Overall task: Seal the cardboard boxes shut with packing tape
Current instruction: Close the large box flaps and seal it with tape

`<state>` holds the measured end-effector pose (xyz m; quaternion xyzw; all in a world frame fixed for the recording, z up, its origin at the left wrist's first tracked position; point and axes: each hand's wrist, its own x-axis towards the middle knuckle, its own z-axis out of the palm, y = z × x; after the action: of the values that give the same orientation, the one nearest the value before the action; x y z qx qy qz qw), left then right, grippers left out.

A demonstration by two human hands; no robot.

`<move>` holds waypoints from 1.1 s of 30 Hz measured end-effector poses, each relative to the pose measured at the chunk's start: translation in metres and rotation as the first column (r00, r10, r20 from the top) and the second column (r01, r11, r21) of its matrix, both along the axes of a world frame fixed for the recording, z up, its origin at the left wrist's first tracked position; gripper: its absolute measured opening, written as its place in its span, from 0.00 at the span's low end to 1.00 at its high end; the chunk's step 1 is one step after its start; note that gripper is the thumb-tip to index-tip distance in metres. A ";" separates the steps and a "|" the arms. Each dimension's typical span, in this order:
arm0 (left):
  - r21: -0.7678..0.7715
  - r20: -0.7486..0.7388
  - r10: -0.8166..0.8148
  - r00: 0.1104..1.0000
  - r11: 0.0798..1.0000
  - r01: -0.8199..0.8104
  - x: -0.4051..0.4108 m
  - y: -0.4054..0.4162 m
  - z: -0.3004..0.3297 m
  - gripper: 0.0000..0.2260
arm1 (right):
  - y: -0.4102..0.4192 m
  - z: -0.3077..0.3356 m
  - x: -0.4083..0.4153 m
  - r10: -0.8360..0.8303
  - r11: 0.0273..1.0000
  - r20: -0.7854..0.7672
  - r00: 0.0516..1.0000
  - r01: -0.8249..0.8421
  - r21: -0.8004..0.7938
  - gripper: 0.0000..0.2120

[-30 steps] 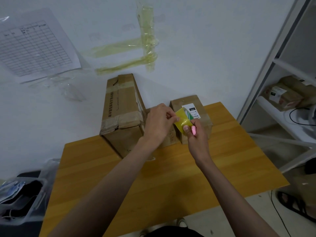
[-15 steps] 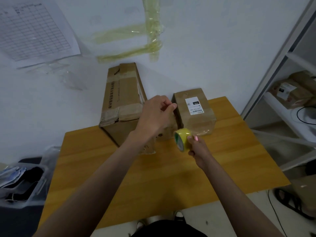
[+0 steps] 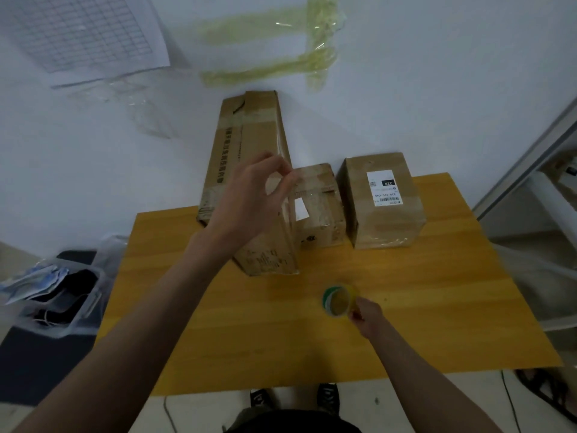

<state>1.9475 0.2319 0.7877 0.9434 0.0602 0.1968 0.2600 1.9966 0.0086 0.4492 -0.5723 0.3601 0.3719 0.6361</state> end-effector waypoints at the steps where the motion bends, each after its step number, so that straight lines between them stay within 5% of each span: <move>1: 0.000 -0.008 0.015 1.000 1.000 -0.015 0.001 0.005 -0.001 0.06 | -0.003 -0.008 0.001 0.043 0.998 0.013 0.999 -0.043 -0.054 0.22; 5: -0.013 -0.016 0.059 0.998 0.998 -0.059 0.004 0.023 -0.005 0.09 | -0.022 -0.034 0.006 0.295 0.912 0.069 0.953 -0.259 -0.317 0.09; 10: -0.029 -0.059 0.090 0.994 0.995 -0.092 0.003 0.047 -0.005 0.13 | -0.034 -0.056 0.015 0.477 0.738 -0.034 0.878 -0.422 -0.527 0.18; 12: -0.029 -0.104 0.117 0.988 0.992 -0.121 0.002 0.060 -0.009 0.15 | -0.024 -0.026 0.017 0.456 0.718 -0.035 0.889 -0.391 -0.577 0.23; 14: 0.004 -0.182 0.167 0.969 0.986 -0.169 0.001 0.075 -0.017 0.18 | -0.004 0.021 0.023 0.398 0.738 0.152 0.905 -0.217 -0.639 0.25; 16: 0.062 -0.279 0.226 0.933 0.974 -0.217 0.001 0.089 -0.025 0.22 | 0.027 0.076 0.035 0.337 0.847 0.515 0.788 -0.015 -0.531 0.20; 19: 0.013 -0.365 0.242 0.899 0.967 -0.255 -0.001 0.098 -0.036 0.27 | 0.082 0.175 0.048 0.264 0.962 0.785 0.561 -0.090 -0.259 0.09; 24: -0.071 -0.358 0.233 0.904 0.959 -0.275 0.000 0.094 -0.045 0.27 | 0.130 0.286 0.049 0.381 0.852 0.646 0.662 -0.523 0.034 0.25; 29: -0.068 -0.344 0.241 0.907 0.958 -0.280 0.001 0.093 -0.046 0.26 | 0.125 0.279 0.051 0.324 0.782 0.509 0.798 -0.528 0.330 0.08; 33: -0.067 -0.345 0.228 0.910 0.961 -0.266 0.001 0.095 -0.047 0.26 | 0.124 0.272 0.051 0.265 0.775 0.447 0.854 -0.465 0.428 0.07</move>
<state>1.9483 0.3265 0.7410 0.9316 0.2335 0.0614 0.2719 2.0477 0.1325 0.7215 -0.4960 0.0021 0.4616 0.7355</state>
